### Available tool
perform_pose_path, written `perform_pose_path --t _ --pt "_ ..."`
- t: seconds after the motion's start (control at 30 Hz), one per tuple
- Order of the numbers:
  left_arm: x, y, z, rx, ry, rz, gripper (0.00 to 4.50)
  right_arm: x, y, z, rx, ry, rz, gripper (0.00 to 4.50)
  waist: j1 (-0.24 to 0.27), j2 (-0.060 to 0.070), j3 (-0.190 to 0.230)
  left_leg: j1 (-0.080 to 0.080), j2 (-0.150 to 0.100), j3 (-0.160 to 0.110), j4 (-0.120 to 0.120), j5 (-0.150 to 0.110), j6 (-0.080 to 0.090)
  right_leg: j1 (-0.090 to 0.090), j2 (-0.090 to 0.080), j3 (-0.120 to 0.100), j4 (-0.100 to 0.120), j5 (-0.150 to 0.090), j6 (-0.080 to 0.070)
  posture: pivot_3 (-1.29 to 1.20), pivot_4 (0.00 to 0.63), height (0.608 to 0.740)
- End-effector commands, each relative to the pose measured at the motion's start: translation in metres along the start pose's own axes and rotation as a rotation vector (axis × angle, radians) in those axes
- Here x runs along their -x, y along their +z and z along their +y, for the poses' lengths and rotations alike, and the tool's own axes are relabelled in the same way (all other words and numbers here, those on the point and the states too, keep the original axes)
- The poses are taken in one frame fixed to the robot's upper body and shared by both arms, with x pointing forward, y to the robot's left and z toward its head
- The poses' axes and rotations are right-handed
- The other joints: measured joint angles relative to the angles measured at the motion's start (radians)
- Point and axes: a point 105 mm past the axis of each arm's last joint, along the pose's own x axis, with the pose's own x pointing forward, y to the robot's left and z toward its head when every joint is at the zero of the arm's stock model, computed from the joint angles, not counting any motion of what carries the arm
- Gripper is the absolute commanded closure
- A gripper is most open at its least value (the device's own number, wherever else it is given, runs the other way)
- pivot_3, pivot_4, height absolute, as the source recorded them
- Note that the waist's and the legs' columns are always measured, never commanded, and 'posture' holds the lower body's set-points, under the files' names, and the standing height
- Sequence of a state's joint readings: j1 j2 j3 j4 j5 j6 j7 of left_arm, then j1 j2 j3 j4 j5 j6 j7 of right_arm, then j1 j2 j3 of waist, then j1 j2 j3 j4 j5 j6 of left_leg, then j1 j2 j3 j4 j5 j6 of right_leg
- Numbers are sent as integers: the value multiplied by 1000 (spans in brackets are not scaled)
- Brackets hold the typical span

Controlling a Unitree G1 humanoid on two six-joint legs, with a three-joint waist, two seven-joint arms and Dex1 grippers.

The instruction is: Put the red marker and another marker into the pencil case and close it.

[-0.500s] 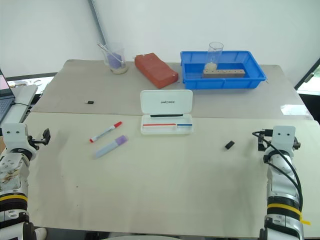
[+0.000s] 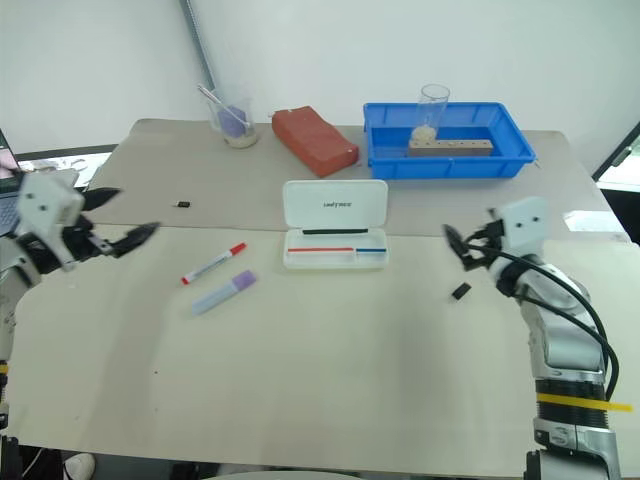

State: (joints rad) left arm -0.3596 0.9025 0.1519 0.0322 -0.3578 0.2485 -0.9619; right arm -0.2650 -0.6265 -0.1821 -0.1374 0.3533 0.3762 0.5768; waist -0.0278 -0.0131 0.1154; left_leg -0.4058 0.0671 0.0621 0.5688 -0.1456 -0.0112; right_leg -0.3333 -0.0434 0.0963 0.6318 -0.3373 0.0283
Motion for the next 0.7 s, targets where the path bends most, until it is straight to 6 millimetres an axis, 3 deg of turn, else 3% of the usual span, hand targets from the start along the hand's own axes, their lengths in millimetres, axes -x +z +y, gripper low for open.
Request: perform_pose_path --t 0.03,0.13,0.3,0.4,0.53,0.67,0.7 --pt "-32 16 -30 -119 -245 -6 17 5 29 59 48 322 -41 0 10 0 0 -1 0 0 0 0 0 -1 0 0 0 0 0 0 150 740" --pt "-61 25 -44 -174 -365 -36 17 10 37 86 68 443 -38 0 17 -1 0 -3 0 -1 2 0 1 -2 2 -1 0 0 0 0 150 740" --pt "-103 23 -65 -252 -499 -34 17 9 48 106 70 479 -43 0 18 -1 0 -5 0 -2 4 1 1 -3 2 0 -1 1 0 0 150 740" --pt "-122 21 -73 -253 -538 -41 17 6 52 106 40 433 -60 0 14 -1 1 -5 0 -2 4 1 1 -3 3 0 -1 1 0 0 150 740" --pt "-149 19 -92 -281 -593 -43 17 6 42 97 27 328 -43 0 18 -2 1 -8 0 -4 5 1 1 -4 4 -1 0 1 1 0 150 740" --pt "-164 16 -98 -270 -607 -36 17 9 39 94 16 279 -42 0 21 -2 1 -9 -1 -6 6 1 1 -4 4 0 -1 1 1 0 150 740" --pt "-166 15 -99 -268 -611 -36 526 9 39 94 14 273 -43 0 21 -2 1 -9 -1 -6 6 1 1 -4 4 -1 0 1 1 0 150 740"
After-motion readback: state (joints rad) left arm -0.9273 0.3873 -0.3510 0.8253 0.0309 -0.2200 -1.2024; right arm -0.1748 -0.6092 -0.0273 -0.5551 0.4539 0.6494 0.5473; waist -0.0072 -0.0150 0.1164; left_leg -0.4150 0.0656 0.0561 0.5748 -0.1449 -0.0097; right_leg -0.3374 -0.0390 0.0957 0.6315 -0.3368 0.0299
